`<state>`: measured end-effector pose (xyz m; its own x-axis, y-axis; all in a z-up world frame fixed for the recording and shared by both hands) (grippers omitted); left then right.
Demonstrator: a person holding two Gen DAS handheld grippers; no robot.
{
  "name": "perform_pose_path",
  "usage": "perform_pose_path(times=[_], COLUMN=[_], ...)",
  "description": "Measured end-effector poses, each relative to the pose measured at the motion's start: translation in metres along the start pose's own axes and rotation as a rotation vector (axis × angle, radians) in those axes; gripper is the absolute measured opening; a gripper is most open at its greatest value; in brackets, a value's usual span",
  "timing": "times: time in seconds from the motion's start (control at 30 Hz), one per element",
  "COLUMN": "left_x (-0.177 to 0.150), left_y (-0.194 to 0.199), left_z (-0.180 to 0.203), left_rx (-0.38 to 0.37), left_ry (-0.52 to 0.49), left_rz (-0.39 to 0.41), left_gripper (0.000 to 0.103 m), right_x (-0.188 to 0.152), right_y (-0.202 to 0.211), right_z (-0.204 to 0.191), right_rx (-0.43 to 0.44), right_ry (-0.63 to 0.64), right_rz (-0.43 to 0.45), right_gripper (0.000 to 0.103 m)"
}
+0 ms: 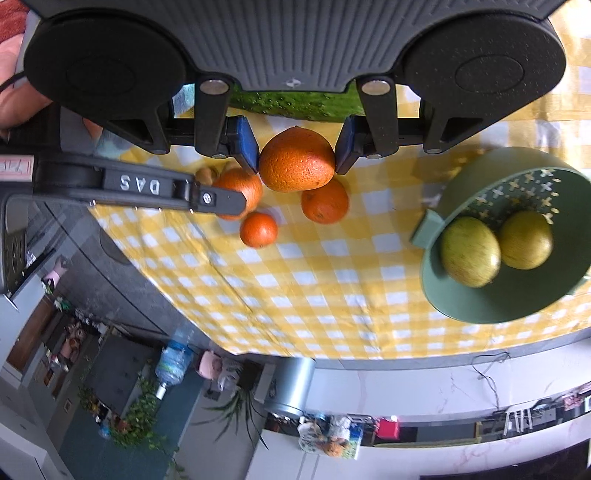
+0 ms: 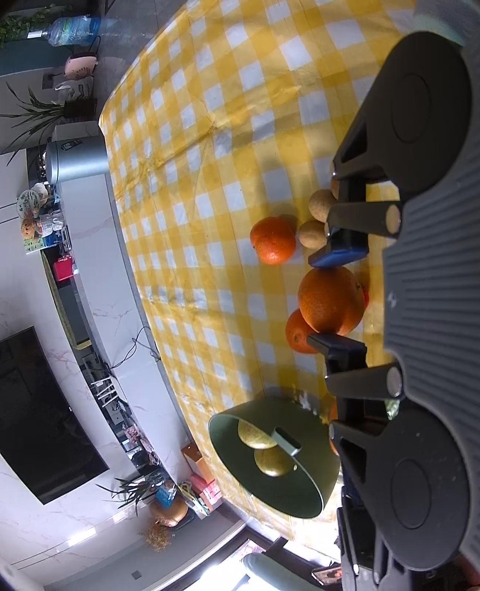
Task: Organize fruits
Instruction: 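Carry both held oranges over the colander and lower them inside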
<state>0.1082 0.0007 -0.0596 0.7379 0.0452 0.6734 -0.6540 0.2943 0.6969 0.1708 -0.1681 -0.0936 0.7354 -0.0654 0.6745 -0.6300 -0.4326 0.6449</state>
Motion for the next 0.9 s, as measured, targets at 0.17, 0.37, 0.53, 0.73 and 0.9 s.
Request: perform_pose_path(times=[0.17, 0.37, 0.53, 0.73, 0.9], left_x=[0.008, 0.022, 0.032, 0.045, 0.051], left_y=[0.013, 0.030, 0.039, 0.042, 0.033], left_z=[-0.009, -0.028, -0.056, -0.095, -0.127], left_rx=[0.026, 0.072, 0.128, 0.139, 0.140], left_ry=[0.027, 0.076, 0.156, 0.251, 0.328], left_rz=[0.033, 0.077, 0.095, 0.081, 0.033], left_gripper=[0.050, 0.050, 0.050, 0.050, 0.050], right_x=[0.002, 0.017, 0.031, 0.043, 0.052], right_y=[0.006, 0.012, 0.007, -0.011, -0.030], right_z=[-0.009, -0.038, -0.068, -0.102, -0.128], right_rx=[0.034, 0.096, 0.144, 0.194, 0.221], right_ry=[-0.010, 0.037, 0.103, 0.201, 0.291], right_rz=[0.001, 0.025, 0.035, 0.011, -0.025], right_gripper=[0.035, 0.035, 0.035, 0.035, 0.034])
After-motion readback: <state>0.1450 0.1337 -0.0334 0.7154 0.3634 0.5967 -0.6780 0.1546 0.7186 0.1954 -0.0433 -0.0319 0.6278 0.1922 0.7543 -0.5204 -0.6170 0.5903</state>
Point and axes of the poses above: each gripper's, at about its wrist camera, not at the fingertips, and y roughly against the way its jaws point, z to its right, x to its top, the point moved 3 cm from there along -y, roughly the way its jaws point, and after that the axes turned 2 degrees about z, right-handed, at the moved point
